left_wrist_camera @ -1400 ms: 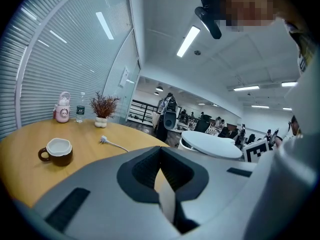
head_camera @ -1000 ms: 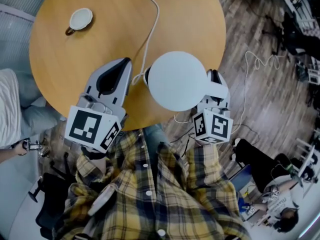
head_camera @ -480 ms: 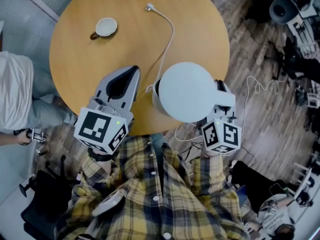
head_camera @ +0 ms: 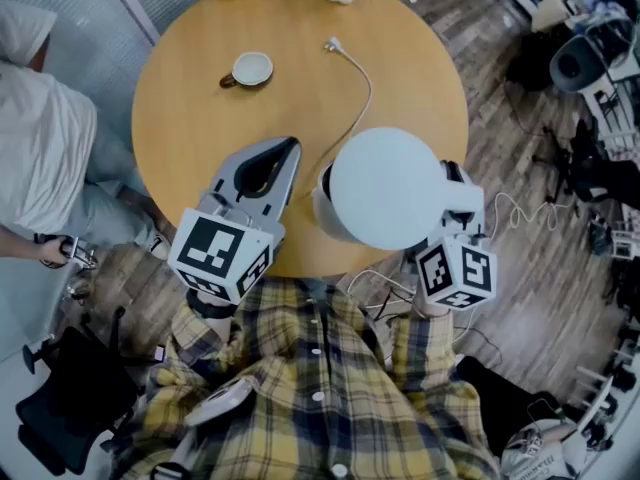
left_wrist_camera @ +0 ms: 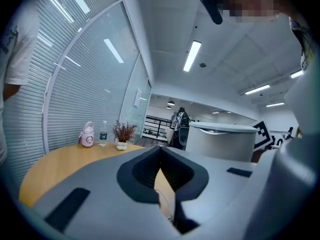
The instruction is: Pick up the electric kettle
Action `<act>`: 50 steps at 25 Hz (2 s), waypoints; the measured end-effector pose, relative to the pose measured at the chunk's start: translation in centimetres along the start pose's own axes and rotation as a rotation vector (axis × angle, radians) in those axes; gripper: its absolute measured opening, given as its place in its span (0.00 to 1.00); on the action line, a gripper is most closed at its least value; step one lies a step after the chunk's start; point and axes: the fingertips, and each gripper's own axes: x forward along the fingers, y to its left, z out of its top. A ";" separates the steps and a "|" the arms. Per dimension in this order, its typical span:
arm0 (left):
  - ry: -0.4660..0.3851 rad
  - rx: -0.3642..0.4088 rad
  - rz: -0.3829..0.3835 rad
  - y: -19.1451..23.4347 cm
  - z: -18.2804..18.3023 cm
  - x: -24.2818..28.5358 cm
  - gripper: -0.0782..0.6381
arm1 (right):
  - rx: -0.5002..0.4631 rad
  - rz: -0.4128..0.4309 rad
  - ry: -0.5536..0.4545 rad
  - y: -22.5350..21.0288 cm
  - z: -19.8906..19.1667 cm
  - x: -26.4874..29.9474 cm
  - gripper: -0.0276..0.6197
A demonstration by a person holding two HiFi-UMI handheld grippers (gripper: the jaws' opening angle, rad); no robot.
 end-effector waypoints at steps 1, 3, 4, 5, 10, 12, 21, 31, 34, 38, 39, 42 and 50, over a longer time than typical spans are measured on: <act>-0.005 0.004 0.001 0.1 0.2 -0.2 0.11 | -0.002 0.010 -0.002 0.4 0.3 0.1 0.14; -0.016 0.010 0.004 0.0 0.5 -0.4 0.11 | -0.006 0.026 -0.007 0.9 0.8 0.1 0.15; -0.021 0.011 0.004 -0.1 0.7 -0.3 0.11 | -0.009 0.032 -0.010 0.9 1.1 0.1 0.15; -0.025 0.013 0.002 -0.3 0.9 -0.3 0.11 | -0.012 0.035 -0.012 0.9 1.4 0.0 0.15; -0.025 0.020 -0.003 -0.8 1.6 -0.1 0.11 | -0.017 0.048 -0.020 1.0 2.4 0.0 0.15; -0.029 0.020 -0.006 -1.0 1.6 0.0 0.11 | -0.019 0.046 -0.021 0.9 2.5 -0.3 0.15; -0.028 0.026 -0.027 -2.4 1.2 0.5 0.11 | -0.005 0.035 -0.011 -0.3 1.9 -1.3 0.15; -0.024 0.030 -0.043 -3.2 1.0 0.2 0.11 | -0.005 0.021 -0.010 -0.7 1.8 -2.0 0.15; -0.026 0.032 -0.045 -3.2 1.2 0.1 0.11 | -0.004 0.018 -0.009 -0.6 1.7 -2.2 0.15; -0.023 0.032 -0.046 -3.1 1.4 -0.3 0.11 | -0.005 0.014 -0.010 -0.3 1.7 -2.4 0.15; -0.024 0.032 -0.046 -3.0 1.4 -0.4 0.11 | -0.005 0.013 -0.009 -0.2 1.6 -2.4 0.15; -0.028 0.033 -0.048 -2.8 1.3 -0.5 0.11 | -0.005 0.010 -0.009 0.1 1.5 -2.5 0.15; -0.025 0.037 -0.057 -2.9 1.4 -0.7 0.11 | -0.002 0.005 -0.014 0.0 1.9 -2.9 0.15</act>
